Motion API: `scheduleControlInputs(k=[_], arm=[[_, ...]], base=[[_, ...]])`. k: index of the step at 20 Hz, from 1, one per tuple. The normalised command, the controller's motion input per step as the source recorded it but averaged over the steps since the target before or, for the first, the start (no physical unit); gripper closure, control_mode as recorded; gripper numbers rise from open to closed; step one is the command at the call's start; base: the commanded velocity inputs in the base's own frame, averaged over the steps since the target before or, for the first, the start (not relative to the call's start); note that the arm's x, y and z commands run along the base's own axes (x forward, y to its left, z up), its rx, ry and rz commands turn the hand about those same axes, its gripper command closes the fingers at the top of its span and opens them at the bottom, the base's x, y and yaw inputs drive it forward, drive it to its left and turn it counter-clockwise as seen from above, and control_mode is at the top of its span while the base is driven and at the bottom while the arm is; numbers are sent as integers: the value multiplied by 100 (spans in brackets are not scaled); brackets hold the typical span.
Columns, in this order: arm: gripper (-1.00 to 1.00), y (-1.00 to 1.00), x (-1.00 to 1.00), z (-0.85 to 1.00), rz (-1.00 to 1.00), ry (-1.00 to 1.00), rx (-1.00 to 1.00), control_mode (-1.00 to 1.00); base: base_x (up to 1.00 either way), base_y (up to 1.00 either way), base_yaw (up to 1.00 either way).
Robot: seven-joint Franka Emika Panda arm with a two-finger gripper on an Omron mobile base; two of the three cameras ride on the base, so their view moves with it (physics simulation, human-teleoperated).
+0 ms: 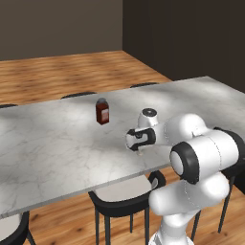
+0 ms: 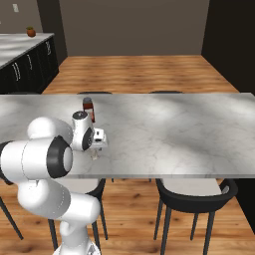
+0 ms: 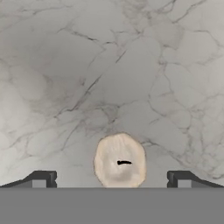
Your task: Pick the jar and candle from the dining table and place them in the open cabinet. Close the cabinet after placing the objects.
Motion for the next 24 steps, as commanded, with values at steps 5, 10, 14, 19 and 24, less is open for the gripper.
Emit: scheduleControlInputs(k=[5,10,14,19,24], arm=[[-100,1,9,-10,0,0,-1,-100],[-100,0,1,0,0,0,0,-100],[-100,0,1,0,0,0,0,-100],[-100,0,9,0,0,0,0,-100],[-100,-3,11,0,0,0,0,-100]], base=[[0,0,0],[0,0,0],[0,0,0],[0,0,0],[0,0,0]])
